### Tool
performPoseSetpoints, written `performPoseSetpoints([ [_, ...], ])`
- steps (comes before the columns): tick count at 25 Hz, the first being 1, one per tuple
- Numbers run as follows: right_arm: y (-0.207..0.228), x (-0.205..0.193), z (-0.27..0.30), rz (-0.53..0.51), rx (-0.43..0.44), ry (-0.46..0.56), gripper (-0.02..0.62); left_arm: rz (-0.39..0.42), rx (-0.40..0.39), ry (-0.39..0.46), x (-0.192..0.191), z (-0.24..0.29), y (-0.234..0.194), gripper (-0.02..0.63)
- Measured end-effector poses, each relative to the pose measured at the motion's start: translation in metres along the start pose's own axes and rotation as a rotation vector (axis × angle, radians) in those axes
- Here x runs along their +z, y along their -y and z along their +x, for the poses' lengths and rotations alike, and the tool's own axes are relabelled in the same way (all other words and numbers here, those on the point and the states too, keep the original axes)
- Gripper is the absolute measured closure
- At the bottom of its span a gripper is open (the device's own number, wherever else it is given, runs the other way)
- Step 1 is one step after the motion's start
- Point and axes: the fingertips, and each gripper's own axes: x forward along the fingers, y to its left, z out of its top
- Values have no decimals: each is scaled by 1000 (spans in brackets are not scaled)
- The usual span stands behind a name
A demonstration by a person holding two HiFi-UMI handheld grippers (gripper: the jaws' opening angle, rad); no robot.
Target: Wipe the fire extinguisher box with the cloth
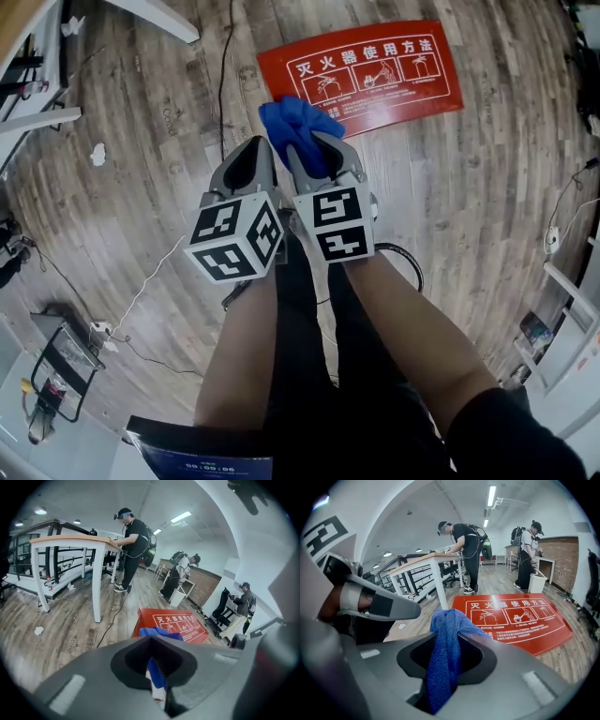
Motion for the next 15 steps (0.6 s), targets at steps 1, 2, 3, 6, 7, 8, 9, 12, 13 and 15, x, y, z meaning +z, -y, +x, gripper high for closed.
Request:
performPoseSetpoints([
  [1, 1, -1, -1, 2, 0, 3, 466, 4, -3, -3, -1, 1, 3, 606],
  [2, 3, -1, -3, 4, 0, 5, 466, 8, -7, -6, -2, 2, 6, 606],
  [3, 6, -1, -4, 7, -2, 8, 466, 13, -12, -9, -2, 4, 10, 606],
  [6, 22, -4, -9, 29, -20, 15, 466, 33, -33, -20, -3, 14, 26, 606],
  [7, 30, -5, -11, 38, -29, 17, 466, 41, -40, -24, -3, 17, 32, 606],
  [8, 38, -7, -13, 47, -37, 18, 466, 49, -46, -29, -3, 21, 39, 606],
  [9, 46, -8, -16, 55, -45, 20, 466, 57, -51, -33, -3, 25, 45, 606],
  [12, 72, -11, -23, 81, -60, 26, 466, 82, -57, -49, -1, 38, 64, 606],
  [13, 82, -12, -26, 91, -64, 27, 466, 89, -59, -55, -1, 44, 71, 606],
  [15, 110, -16, -34, 106, -86, 24, 466, 94, -77, -66, -2, 58, 92, 606],
])
